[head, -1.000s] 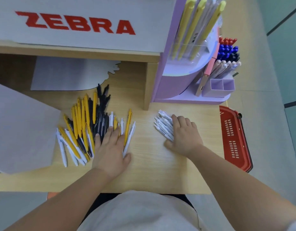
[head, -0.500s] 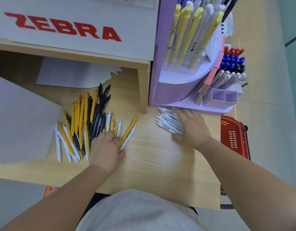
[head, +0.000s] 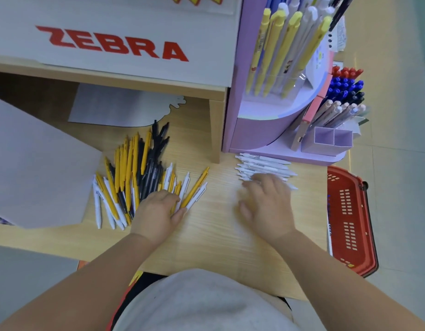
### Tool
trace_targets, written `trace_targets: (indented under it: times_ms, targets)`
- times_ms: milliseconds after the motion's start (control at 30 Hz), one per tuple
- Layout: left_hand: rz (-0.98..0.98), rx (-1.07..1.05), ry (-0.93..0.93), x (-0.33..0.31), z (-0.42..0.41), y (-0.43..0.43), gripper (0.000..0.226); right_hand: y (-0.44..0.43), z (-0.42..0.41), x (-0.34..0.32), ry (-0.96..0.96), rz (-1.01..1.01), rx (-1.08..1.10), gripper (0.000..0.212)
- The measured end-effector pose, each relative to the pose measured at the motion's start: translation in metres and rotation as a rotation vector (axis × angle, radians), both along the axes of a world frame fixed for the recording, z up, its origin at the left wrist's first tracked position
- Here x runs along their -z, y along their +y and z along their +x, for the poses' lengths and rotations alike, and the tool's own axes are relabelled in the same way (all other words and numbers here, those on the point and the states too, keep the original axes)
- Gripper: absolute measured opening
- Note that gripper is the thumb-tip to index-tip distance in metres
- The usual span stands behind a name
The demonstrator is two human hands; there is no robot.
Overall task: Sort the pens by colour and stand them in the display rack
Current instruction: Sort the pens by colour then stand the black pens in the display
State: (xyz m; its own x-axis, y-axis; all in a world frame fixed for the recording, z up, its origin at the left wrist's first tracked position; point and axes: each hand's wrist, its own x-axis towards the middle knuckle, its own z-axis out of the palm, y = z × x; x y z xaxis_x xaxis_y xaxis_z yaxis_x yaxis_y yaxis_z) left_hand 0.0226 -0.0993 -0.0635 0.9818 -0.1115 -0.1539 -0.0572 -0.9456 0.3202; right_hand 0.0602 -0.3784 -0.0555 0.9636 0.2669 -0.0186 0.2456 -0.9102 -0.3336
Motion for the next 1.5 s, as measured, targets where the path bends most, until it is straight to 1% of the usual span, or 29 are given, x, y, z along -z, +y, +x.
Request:
trace_targets:
  times_ms: [33,67,133,167,200,267,367,433,500,600,700,767,867,900,967,1033,1100,1233,1300,1433,1500]
  targets:
    - [-0.01,-0.005,-0.029,0.0,-0.002,0.005,0.023,0.014,-0.007,-0.003,0.072,0.067,-0.068,0.044]
    - [-0.008,-0.014,-0.052,-0.001,-0.004,0.011,0.025,0.029,-0.013,-0.005,0.185,0.119,-0.117,0.044]
    - [-0.003,-0.063,-0.062,-0.002,-0.009,0.022,0.032,0.058,-0.023,-0.007,0.444,0.189,-0.152,0.048]
    - [-0.003,-0.099,-0.049,-0.003,-0.01,0.027,0.035,0.071,-0.025,-0.006,0.537,0.222,-0.149,0.051]
    - [-0.005,-0.131,-0.03,-0.003,-0.011,0.031,0.037,0.083,-0.025,-0.005,0.595,0.239,-0.15,0.053]
    - [0.001,-0.148,0.002,-0.004,-0.011,0.036,0.038,0.102,-0.023,0.0,0.648,0.204,-0.175,0.051]
    - [0.024,-0.121,0.056,-0.008,-0.006,0.033,0.03,0.118,-0.02,0.006,0.635,0.143,-0.177,0.037]
    - [0.035,-0.141,0.1,-0.012,0.001,0.028,0.025,0.123,-0.021,0.009,0.562,0.087,-0.161,0.026]
    - [0.046,-0.188,0.151,-0.014,0.009,0.025,0.025,0.124,-0.022,0.011,0.49,0.048,-0.114,0.019]
    - [0.081,-0.189,0.189,-0.015,0.018,0.024,0.026,0.122,-0.025,0.01,0.44,0.032,-0.005,0.017]
    - [0.063,-0.184,0.218,-0.016,0.022,0.025,0.025,0.119,-0.024,0.008,0.439,-0.049,0.075,0.017]
    - [-0.017,-0.221,0.243,-0.017,0.022,0.03,0.027,0.117,-0.02,0.007,0.458,-0.08,0.118,0.016]
    - [-0.251,-0.358,0.28,-0.02,0.016,0.042,0.022,0.115,-0.018,0.009,0.487,-0.034,0.165,0.005]
    - [-0.329,-0.419,0.297,-0.023,0.013,0.046,0.018,0.116,-0.018,0.008,0.489,0.019,0.184,0.003]
    - [-0.477,-0.539,0.347,-0.03,0.005,0.052,0.011,0.123,-0.016,0.005,0.452,0.191,0.232,0.003]
    - [-0.623,-0.642,0.403,-0.038,-0.004,0.055,0.01,0.135,-0.01,0.0,0.408,0.338,0.304,0.008]
    - [-0.714,-0.711,0.439,-0.044,-0.013,0.056,0.01,0.147,-0.002,-0.001,0.403,0.348,0.367,0.009]
    - [-0.738,-0.752,0.441,-0.047,-0.027,0.061,0.007,0.161,0.011,0.004,0.512,0.16,0.414,0.02]
    - [-0.725,-0.755,0.438,-0.046,-0.031,0.064,0.007,0.166,0.013,0.007,0.517,0.085,0.386,0.025]
    - [-0.734,-0.771,0.426,-0.047,-0.032,0.066,0.006,0.173,0.012,0.008,0.506,0.021,0.362,0.019]
    - [-0.741,-0.771,0.417,-0.048,-0.031,0.066,0.006,0.174,0.009,0.007,0.511,0.023,0.367,0.017]
